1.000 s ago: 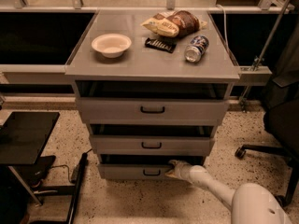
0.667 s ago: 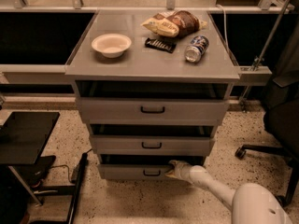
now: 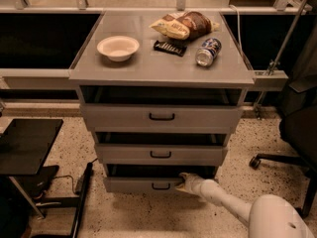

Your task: Open bottom drawer

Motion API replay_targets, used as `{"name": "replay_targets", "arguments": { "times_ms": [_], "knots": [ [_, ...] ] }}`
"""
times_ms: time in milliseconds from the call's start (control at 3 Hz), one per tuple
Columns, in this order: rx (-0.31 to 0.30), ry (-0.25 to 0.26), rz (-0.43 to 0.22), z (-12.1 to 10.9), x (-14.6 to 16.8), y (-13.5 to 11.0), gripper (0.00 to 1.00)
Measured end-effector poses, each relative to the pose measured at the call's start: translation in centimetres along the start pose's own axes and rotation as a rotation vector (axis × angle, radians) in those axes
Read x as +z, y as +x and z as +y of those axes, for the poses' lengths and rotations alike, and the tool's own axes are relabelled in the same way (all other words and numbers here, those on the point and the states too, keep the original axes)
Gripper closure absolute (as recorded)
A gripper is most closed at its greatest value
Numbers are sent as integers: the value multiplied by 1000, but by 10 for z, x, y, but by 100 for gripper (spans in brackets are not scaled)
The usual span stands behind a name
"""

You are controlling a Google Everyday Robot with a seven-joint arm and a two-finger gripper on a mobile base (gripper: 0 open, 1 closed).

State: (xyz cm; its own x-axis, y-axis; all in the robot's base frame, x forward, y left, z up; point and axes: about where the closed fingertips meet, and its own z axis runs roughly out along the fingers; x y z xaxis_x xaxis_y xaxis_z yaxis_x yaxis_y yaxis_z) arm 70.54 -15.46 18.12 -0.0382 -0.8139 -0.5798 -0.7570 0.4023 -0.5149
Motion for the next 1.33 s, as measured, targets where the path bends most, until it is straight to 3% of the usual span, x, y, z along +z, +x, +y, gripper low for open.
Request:
{"name": "replay_targets", "arguments": {
  "times_ms": [333,1333],
  "knots": [
    [-33,4,32,11,-12,20,100],
    [-44,1,43,17,-14,11,100]
  ]
}}
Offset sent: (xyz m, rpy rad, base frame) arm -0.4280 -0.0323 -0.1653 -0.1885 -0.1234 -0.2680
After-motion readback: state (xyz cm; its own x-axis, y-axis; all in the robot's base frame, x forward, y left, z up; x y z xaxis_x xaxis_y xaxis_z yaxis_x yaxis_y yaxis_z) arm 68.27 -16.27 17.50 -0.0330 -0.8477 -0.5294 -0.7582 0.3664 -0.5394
